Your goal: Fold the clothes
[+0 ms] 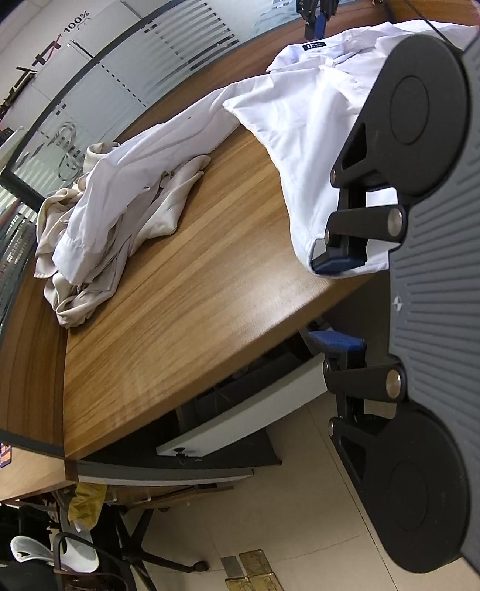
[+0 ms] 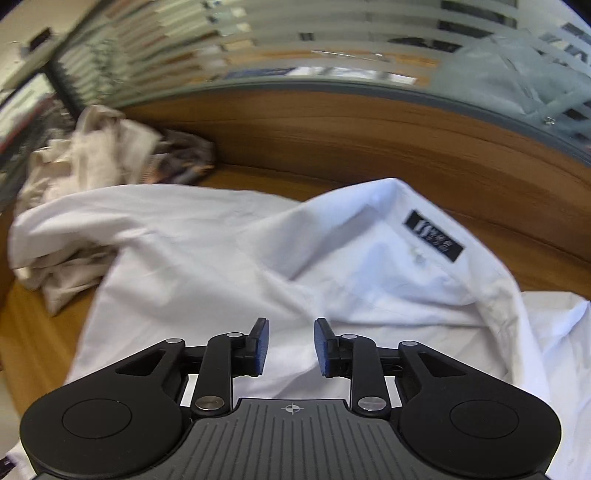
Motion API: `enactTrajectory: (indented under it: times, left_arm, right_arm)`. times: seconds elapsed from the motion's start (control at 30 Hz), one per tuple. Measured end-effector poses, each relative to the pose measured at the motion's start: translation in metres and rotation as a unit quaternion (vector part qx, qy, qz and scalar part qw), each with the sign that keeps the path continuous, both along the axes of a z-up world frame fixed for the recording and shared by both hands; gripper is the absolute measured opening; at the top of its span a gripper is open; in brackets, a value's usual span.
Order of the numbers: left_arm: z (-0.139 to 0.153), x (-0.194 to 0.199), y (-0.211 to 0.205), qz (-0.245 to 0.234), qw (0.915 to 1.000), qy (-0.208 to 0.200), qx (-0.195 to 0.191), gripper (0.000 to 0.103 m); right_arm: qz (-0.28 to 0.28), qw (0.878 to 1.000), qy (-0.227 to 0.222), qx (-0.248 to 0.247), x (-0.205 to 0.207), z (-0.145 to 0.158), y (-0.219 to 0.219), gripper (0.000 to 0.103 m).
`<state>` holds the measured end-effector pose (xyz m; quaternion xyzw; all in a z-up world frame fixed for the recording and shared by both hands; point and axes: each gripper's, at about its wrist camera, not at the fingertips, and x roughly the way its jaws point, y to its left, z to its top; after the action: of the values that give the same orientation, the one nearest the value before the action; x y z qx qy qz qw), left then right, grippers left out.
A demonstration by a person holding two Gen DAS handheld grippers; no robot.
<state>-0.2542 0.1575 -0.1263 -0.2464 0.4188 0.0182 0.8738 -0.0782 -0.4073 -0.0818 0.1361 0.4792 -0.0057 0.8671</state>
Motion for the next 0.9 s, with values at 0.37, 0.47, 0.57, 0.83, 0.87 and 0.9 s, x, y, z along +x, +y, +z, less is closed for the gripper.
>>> enactTrajectory:
  times: [0.37,0.47,0.57,0.83,0.87,0.9]
  left_arm:
    - [0.019,-0.035,0.026,0.007,0.9993,-0.027,-0.025,0.041]
    - [0.027,-0.028,0.025,-0.019,0.999,-0.033,-0.024,0.041]
    - [0.03,-0.015,0.019,-0.059,0.9975,-0.032,-0.019,0.046]
    - [0.019,0.042,-0.003,-0.226,0.974,0.005,-0.005,0.046]
    - [0.018,0.049,-0.005,-0.25,0.9682,0.007,-0.001,0.046]
    - [0.017,0.056,-0.006,-0.272,0.9623,0.01,0.001,0.046]
  right_arm:
    - [0.049,0.998,-0.002,0.04,-0.069,0.013,0.052,0.034]
    - [0.047,0.998,-0.009,0.052,-0.088,0.013,0.061,0.035]
    - [0.046,0.997,-0.015,0.06,-0.107,0.011,0.073,0.04]
    - [0.028,0.996,0.004,0.081,-0.169,-0.003,0.119,0.041]
    - [0.022,0.996,0.005,0.085,-0.177,-0.005,0.126,0.041]
    - [0.014,0.996,0.007,0.088,-0.186,-0.009,0.133,0.042]
